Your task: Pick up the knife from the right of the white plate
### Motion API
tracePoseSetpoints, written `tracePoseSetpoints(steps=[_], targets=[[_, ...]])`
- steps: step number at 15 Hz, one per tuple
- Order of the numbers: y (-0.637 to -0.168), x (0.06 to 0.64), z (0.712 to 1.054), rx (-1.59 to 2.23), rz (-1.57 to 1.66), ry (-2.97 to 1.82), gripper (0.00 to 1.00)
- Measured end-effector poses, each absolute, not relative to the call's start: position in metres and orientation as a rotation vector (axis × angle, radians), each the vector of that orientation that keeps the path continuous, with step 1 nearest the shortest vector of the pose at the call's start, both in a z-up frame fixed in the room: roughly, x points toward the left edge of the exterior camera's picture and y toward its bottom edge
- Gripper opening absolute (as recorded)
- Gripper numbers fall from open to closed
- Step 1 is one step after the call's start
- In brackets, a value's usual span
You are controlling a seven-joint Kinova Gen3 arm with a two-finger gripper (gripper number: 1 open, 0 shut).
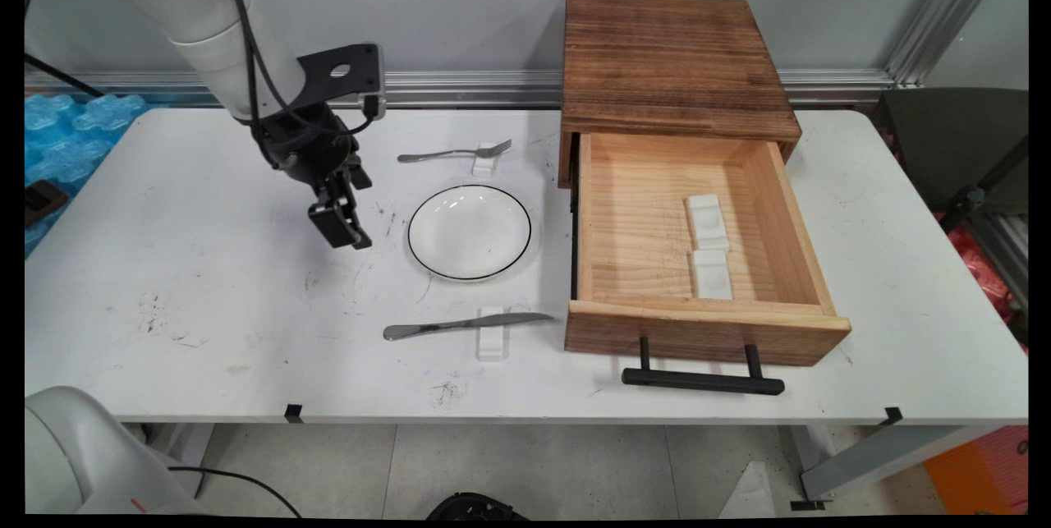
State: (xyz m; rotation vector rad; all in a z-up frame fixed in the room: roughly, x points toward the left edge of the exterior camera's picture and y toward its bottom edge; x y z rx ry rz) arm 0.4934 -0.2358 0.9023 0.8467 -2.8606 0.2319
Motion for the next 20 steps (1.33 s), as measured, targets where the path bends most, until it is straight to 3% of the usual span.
tracePoseSetpoints(steps=[20], targets=[[-0.229,0.485,0.908,0.832,0.204,-2.850,1.00]])
